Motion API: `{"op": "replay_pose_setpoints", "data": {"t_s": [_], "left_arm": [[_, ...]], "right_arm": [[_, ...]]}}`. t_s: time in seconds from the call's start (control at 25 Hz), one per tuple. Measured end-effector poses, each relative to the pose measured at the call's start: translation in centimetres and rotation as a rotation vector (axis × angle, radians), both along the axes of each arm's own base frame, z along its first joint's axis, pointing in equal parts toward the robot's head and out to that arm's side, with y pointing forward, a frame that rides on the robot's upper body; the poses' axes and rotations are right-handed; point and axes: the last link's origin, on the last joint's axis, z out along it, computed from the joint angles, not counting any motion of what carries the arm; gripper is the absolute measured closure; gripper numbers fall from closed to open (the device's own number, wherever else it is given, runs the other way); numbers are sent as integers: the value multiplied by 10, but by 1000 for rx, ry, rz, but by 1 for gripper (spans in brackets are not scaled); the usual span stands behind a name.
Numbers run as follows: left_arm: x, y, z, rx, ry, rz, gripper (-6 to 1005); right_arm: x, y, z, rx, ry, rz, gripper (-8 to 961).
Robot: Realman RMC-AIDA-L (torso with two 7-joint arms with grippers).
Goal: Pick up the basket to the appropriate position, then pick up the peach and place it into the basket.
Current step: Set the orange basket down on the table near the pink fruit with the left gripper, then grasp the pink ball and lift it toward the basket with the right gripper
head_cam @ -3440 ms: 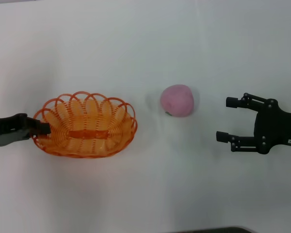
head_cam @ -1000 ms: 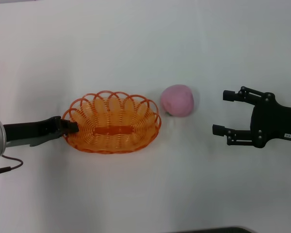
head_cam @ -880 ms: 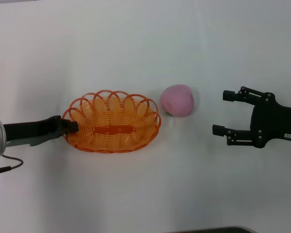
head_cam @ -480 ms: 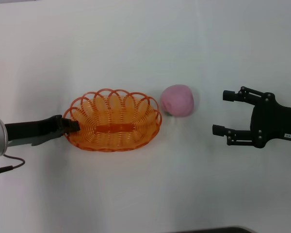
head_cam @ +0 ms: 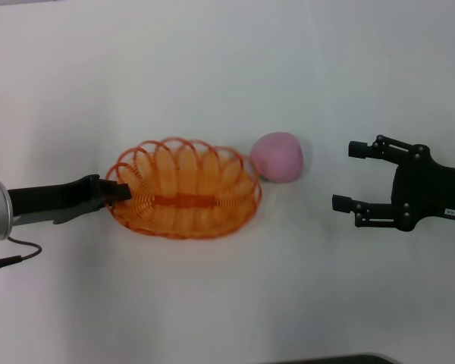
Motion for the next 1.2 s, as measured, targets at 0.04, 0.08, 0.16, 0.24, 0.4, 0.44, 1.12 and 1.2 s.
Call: {"op": "replay_pose_setpoints", "data": {"t_s": [0.04, 0.08, 0.16, 0.24, 0.4, 0.44, 1.12, 1.2], "left_arm": [[0, 0, 0, -2, -1, -1, 924], [0, 0, 0, -4, -3, -1, 920], [0, -1, 0, -6, -5, 3, 913], [-1, -1, 1, -6, -9, 7, 850], [-2, -4, 5, -10, -27, -1, 639], [-3, -4, 7, -8, -33, -6, 592], [-14, -24, 52, 59, -15, -383, 368], [-14, -30, 49, 45, 11, -491, 368]], "right_arm": [[0, 0, 0, 0, 0, 0, 28], [0, 0, 0, 0, 0, 0, 28], [0, 0, 0, 0, 0, 0, 28], [0, 0, 0, 0, 0, 0, 29], [0, 1, 1, 3, -5, 3, 29], [0, 1, 1, 4, -6, 5, 29], [-6, 9, 6, -45, 41, -57, 28], [-7, 12, 7, -57, 48, -71, 28]]}}
